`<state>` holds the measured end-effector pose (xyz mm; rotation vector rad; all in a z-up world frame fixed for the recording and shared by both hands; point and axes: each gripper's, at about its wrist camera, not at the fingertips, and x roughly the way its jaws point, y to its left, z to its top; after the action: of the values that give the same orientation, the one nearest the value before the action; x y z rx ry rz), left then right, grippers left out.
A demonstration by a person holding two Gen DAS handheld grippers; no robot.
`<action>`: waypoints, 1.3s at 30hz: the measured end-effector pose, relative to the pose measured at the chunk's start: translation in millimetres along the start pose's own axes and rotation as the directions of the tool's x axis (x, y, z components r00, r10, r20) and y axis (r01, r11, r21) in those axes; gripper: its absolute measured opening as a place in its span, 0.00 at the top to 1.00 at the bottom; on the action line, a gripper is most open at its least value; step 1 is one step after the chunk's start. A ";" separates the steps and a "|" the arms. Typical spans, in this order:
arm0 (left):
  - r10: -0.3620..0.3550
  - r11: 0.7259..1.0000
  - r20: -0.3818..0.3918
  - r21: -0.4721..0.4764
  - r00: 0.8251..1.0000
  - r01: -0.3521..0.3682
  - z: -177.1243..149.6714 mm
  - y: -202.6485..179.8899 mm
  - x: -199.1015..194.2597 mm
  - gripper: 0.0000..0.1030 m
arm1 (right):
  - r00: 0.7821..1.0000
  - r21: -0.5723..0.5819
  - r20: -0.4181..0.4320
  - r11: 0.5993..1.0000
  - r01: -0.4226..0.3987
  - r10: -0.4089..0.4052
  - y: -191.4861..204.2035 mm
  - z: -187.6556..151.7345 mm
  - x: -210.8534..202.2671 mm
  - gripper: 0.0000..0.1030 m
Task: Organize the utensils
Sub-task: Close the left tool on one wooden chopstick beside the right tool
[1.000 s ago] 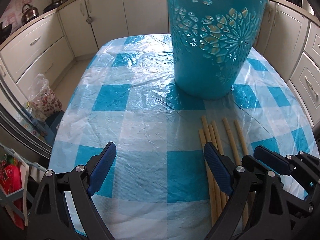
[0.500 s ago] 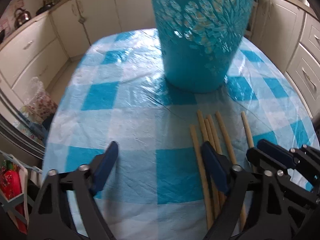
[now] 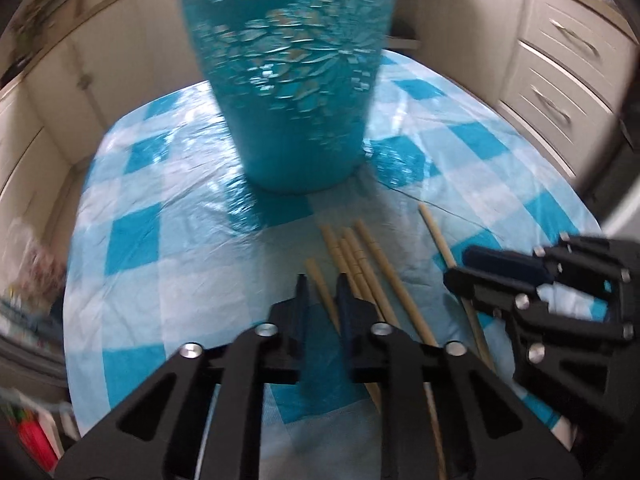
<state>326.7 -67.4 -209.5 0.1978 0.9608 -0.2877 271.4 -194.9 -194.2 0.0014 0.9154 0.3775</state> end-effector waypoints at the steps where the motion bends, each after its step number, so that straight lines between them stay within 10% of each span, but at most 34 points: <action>1: 0.001 0.999 -0.001 0.034 1.000 -0.001 1.1 -1.7 0.2 0.91 | 1.000 0.001 -0.002 1.000 0.001 -0.001 -1.5 0.4 -0.5 0.83; 12: -0.070 0.997 -0.026 -0.032 0.997 0.069 0.5 16.2 0.2 0.94 | 0.999 -0.043 -0.032 0.998 -0.035 0.033 8.8 3.4 4.0 0.89; 39: 0.021 1.000 -0.041 -0.008 0.999 -0.022 1.5 3.1 0.7 0.94 | 0.995 -0.147 -0.095 0.989 0.009 -0.023 21.8 26.6 25.0 0.90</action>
<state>329.2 -64.9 -209.1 0.2070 1.0002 -0.2606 298.7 -162.3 -193.7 -0.1604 0.9807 0.4319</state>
